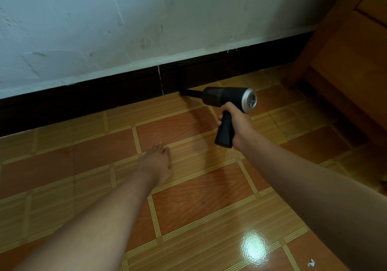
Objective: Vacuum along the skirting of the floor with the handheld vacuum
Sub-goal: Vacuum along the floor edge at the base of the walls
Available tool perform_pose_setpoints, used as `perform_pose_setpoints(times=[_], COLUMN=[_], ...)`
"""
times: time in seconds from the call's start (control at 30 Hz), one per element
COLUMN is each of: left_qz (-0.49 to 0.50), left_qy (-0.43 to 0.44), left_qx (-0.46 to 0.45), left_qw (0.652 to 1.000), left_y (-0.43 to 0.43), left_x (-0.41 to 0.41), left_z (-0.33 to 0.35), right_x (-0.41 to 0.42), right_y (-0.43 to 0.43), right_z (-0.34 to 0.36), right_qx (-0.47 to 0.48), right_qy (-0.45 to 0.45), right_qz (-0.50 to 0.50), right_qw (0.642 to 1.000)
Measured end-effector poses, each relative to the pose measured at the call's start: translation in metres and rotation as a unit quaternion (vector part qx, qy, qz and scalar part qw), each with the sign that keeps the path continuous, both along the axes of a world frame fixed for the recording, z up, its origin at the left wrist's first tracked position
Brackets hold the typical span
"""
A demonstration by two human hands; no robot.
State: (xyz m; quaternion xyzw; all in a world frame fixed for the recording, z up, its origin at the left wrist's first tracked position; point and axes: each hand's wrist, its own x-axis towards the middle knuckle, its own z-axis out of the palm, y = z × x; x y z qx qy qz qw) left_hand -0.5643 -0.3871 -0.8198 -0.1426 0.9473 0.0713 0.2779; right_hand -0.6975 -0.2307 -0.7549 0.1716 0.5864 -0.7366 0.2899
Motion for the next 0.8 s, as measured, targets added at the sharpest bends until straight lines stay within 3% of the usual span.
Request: perform_pose_setpoints(times=[0.8], left_qz=[0.001], left_qy=[-0.007], left_qx=[0.001], left_qw=[1.0], left_y=[0.0], left_x=[0.0], left_z=[0.003], right_x=[-0.037], right_y=[0.046], right_z=[0.013], right_qx=[-0.07], right_qy=[0.018], right_qz=[-0.14], right_qw=[0.988])
